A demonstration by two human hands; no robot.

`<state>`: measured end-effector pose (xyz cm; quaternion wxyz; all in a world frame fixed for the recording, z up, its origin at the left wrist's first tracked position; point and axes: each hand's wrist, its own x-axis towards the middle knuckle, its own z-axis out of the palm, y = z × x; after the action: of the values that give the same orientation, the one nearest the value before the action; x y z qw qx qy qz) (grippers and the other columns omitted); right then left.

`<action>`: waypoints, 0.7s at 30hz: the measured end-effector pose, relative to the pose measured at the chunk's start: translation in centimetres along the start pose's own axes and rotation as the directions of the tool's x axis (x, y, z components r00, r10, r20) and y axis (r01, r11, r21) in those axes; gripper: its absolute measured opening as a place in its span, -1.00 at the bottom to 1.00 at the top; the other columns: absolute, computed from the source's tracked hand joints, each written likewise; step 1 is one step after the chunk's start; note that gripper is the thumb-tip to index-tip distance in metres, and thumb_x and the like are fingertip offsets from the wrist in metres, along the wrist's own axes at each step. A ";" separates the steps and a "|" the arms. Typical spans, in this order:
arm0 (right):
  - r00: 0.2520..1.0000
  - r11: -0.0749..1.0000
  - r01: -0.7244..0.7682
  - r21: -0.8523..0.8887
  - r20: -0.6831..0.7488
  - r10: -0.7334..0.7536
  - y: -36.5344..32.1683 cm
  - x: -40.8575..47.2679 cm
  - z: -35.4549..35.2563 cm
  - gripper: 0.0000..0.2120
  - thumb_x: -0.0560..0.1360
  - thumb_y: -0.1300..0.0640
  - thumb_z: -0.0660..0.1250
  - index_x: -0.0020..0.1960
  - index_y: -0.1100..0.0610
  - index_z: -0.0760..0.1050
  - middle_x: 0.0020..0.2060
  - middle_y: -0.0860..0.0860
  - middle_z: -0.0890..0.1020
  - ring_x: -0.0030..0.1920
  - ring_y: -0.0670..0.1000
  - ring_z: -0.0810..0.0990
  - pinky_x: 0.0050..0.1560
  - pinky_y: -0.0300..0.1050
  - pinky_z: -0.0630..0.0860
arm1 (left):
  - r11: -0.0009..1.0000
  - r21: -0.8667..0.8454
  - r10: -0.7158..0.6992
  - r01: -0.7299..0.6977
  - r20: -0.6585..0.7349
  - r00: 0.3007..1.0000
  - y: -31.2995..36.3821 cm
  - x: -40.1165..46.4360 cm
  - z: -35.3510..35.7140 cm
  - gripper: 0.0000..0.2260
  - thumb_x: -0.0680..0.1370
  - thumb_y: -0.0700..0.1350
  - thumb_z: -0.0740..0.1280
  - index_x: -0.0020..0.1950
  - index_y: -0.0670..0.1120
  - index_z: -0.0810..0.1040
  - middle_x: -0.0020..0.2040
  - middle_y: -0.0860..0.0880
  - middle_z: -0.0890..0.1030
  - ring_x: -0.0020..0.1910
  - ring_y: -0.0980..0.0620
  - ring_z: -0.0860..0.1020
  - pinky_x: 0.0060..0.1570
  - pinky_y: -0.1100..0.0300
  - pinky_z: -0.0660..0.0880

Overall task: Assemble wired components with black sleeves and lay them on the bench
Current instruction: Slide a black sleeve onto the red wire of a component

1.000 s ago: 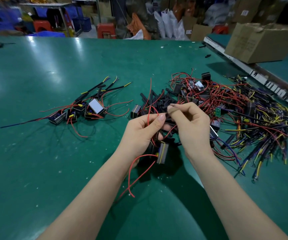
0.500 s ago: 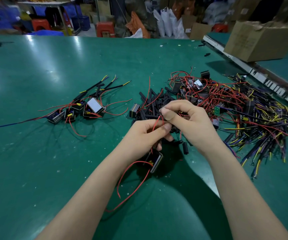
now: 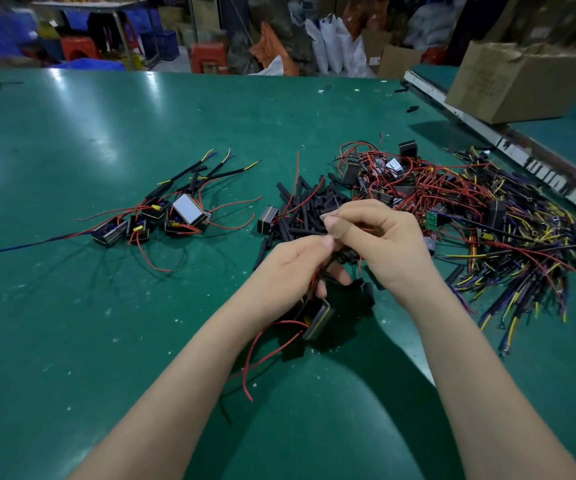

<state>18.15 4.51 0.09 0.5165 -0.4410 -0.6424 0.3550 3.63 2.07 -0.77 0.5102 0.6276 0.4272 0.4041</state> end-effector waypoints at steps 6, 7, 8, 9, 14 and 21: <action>0.997 0.943 0.072 -0.325 0.004 -0.075 0.3 -0.2 0.3 -0.89 0.48 0.16 0.43 -0.18 -0.02 0.65 -0.15 -0.10 0.61 -0.06 -0.15 0.57 0.02 -0.34 0.43 | 0.997 0.077 0.001 0.008 -0.106 0.994 -0.4 0.1 -0.2 -0.76 0.64 -0.13 0.15 -0.13 -0.12 0.55 -0.36 0.06 0.63 -0.55 0.15 0.44 -0.41 0.34 0.40; 1.000 0.964 0.029 -0.266 0.016 -0.026 0.0 -0.1 0.0 -0.88 0.49 0.13 0.41 -0.18 -0.07 0.62 -0.15 -0.13 0.61 -0.07 -0.22 0.56 0.01 -0.40 0.41 | 1.000 0.029 -0.008 0.012 -0.109 0.994 -0.4 0.1 -0.2 -0.79 0.64 -0.14 0.16 -0.09 -0.13 0.55 -0.38 0.06 0.63 -0.56 0.14 0.45 -0.44 0.35 0.40; 1.000 0.977 -0.002 -0.214 0.001 0.002 -0.2 0.0 -0.2 -0.89 0.50 0.10 0.40 -0.16 -0.09 0.61 -0.13 -0.14 0.63 -0.07 -0.25 0.56 0.01 -0.42 0.40 | 0.999 -0.031 -0.021 0.018 -0.107 0.994 -0.3 0.1 -0.2 -0.82 0.64 -0.15 0.16 -0.04 -0.13 0.55 -0.38 0.04 0.63 -0.57 0.13 0.45 -0.46 0.35 0.39; 0.999 0.987 -0.022 -0.161 -0.030 0.017 -0.4 0.1 -0.5 -0.92 0.51 0.08 0.39 -0.13 -0.09 0.60 -0.10 -0.11 0.64 -0.07 -0.26 0.56 0.01 -0.42 0.41 | 0.996 -0.091 -0.032 0.023 -0.100 0.994 -0.2 0.1 -0.2 -0.84 0.64 -0.17 0.17 -0.01 -0.12 0.54 -0.39 0.02 0.63 -0.58 0.11 0.46 -0.47 0.36 0.39; 0.993 0.991 0.004 -0.130 -0.114 -0.019 -1.2 -0.1 -1.0 -0.94 0.50 0.10 0.40 -0.10 -0.06 0.60 -0.05 0.02 0.64 -0.08 -0.14 0.57 -0.06 -0.35 0.45 | 0.984 -0.172 -0.062 0.044 -0.103 0.993 0.0 -0.1 0.2 -0.88 0.62 -0.18 0.20 -0.05 -0.10 0.52 -0.33 -0.02 0.65 -0.51 0.07 0.55 -0.49 0.39 0.39; 0.996 0.994 -0.094 0.052 0.003 0.094 -1.4 0.1 -1.0 -0.88 0.54 0.09 0.32 -0.03 0.07 0.63 -0.35 -0.18 0.64 -0.36 -0.29 0.55 -0.32 -0.50 0.39 | 0.996 -0.084 0.024 -0.039 -0.168 0.986 0.0 0.1 -0.1 -0.83 0.56 -0.20 0.30 -0.17 -0.01 0.61 -0.31 0.15 0.64 -0.28 0.26 0.56 -0.21 0.46 0.44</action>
<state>18.86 4.08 1.59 0.5103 -0.4573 -0.6115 0.3956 3.57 2.24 -0.78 0.4931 0.5755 0.4403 0.4814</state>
